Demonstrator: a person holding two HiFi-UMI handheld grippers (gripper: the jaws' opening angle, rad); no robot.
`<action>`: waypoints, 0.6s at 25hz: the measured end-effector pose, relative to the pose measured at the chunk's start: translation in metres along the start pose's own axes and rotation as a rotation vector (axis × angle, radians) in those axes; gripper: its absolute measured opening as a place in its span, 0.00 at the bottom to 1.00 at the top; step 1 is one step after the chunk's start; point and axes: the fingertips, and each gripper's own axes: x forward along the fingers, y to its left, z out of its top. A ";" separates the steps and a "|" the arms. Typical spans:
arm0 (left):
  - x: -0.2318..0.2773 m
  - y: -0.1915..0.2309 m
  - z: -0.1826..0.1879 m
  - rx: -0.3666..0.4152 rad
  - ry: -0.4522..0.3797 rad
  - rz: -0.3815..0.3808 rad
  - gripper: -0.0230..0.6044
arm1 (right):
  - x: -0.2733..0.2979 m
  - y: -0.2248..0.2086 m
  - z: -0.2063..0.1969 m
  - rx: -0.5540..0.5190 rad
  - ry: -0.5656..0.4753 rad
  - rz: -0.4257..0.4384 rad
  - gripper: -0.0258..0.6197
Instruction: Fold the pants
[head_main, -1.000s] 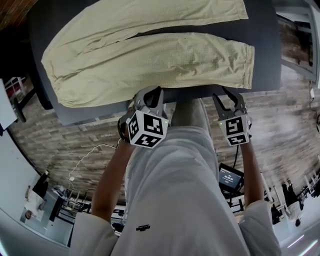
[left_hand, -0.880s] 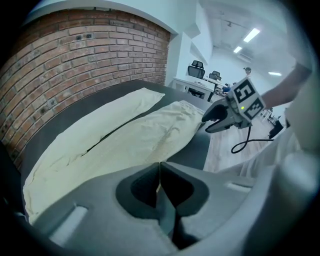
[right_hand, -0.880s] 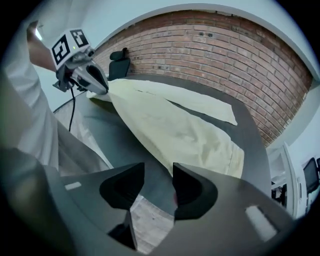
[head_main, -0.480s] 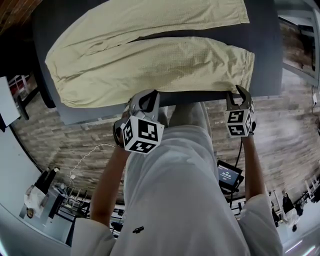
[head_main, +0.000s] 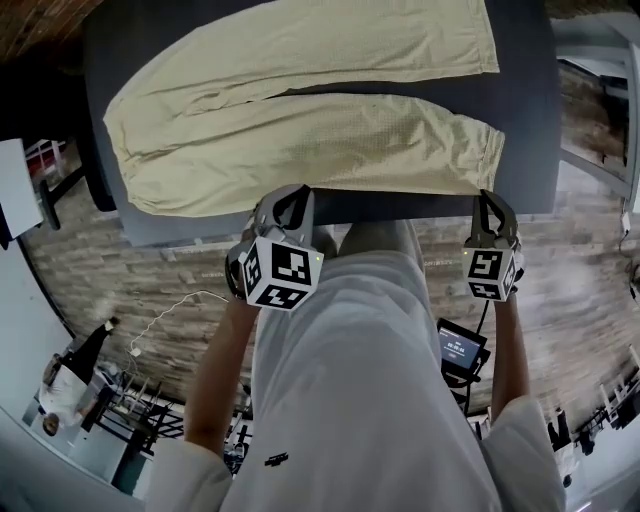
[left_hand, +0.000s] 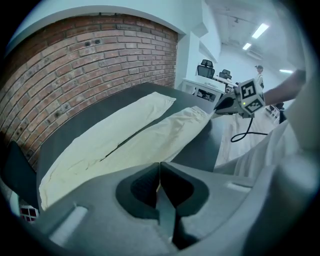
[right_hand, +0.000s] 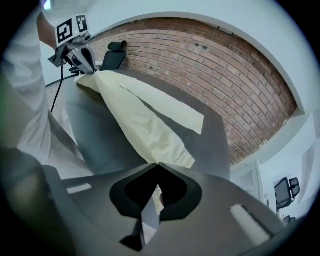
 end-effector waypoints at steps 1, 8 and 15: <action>-0.001 0.003 0.004 -0.007 -0.008 0.010 0.06 | -0.004 -0.010 0.007 -0.005 -0.023 -0.016 0.05; -0.011 0.022 0.038 0.006 -0.058 0.093 0.06 | -0.022 -0.067 0.060 -0.111 -0.140 -0.118 0.05; -0.014 0.052 0.067 -0.003 -0.086 0.129 0.06 | -0.019 -0.100 0.106 -0.205 -0.210 -0.150 0.05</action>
